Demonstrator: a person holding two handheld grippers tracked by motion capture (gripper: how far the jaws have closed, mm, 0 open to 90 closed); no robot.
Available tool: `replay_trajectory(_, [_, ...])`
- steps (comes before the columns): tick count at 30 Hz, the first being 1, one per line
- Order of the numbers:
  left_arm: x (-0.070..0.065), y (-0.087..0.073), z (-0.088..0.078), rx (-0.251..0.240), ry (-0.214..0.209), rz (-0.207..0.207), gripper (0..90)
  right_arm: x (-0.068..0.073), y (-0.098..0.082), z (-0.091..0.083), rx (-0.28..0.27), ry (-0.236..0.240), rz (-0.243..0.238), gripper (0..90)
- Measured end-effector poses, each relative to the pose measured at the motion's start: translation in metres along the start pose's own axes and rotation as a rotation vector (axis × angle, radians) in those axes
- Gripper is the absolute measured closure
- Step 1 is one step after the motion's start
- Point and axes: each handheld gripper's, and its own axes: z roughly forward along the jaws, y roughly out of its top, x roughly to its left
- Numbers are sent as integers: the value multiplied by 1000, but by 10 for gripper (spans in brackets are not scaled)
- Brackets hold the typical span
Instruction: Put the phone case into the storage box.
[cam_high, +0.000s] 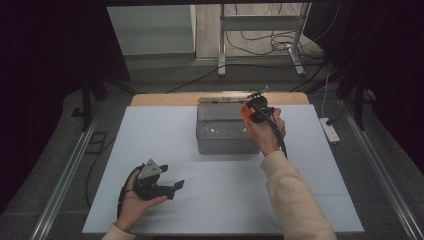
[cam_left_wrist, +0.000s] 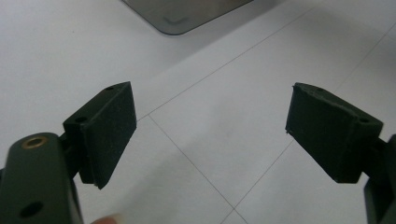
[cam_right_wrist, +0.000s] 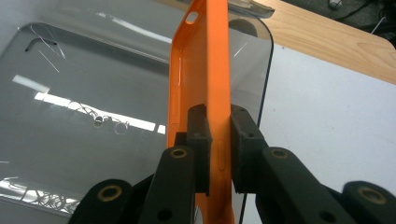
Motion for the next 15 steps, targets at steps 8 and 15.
replay_trajectory(8, [0, 0, 0, -1, -1, -1, 163, 1, -2, 5, 11, 0, 12, 797])
replay_trajectory(15, [0, 0, 1, 2, -3, 1, 163, 2, -4, 6, 12, -2, 17, 796])
